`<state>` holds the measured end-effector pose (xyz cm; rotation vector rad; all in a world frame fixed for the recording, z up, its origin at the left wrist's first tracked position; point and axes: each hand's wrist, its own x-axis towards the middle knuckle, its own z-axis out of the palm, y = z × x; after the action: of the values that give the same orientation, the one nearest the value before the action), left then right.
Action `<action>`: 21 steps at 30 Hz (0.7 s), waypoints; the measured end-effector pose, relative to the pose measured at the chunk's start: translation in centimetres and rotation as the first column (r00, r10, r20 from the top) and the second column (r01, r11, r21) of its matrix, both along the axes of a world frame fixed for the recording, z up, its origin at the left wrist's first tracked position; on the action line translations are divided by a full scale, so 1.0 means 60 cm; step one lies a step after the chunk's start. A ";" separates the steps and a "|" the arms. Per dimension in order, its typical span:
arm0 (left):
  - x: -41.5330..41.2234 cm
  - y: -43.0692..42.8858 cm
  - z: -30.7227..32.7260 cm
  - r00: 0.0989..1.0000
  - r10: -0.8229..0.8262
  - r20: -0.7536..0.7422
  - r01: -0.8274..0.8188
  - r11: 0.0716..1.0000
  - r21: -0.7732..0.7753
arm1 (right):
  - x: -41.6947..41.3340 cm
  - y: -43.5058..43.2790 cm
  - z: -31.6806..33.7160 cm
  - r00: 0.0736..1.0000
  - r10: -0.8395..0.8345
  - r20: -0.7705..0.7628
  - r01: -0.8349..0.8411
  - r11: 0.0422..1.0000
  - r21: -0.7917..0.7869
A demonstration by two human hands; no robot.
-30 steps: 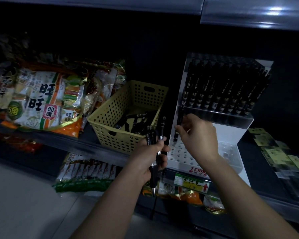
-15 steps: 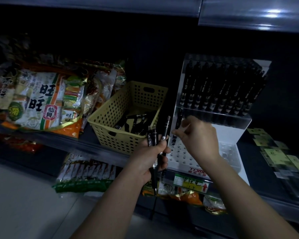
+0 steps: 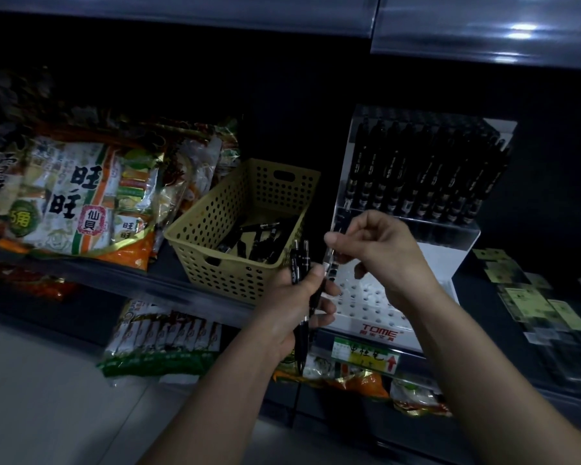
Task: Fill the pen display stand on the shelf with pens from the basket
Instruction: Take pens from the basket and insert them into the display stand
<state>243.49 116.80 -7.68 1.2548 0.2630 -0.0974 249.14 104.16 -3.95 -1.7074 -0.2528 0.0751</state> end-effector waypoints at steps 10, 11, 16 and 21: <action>0.003 0.000 0.003 0.999 -0.033 -0.039 0.030 0.997 -0.077 | 0.009 -0.009 0.000 0.998 0.065 -0.006 -0.064 0.994 0.088; 0.003 0.000 0.002 0.998 -0.020 -0.059 0.016 0.998 -0.065 | 0.010 -0.010 0.002 0.999 0.016 0.033 -0.019 0.995 0.101; 0.007 0.002 -0.007 0.992 0.011 -0.123 -0.002 0.997 0.071 | 0.018 -0.022 0.005 0.946 -0.189 0.263 0.185 0.982 0.039; 0.011 0.006 -0.010 0.993 0.031 -0.116 -0.024 0.998 0.059 | 0.019 -0.023 -0.010 0.854 -0.245 0.458 0.308 0.949 -0.067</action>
<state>244.14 117.14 -8.28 1.3039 0.3865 -0.1405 250.26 102.78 -4.52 -1.8691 -0.3421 -0.5337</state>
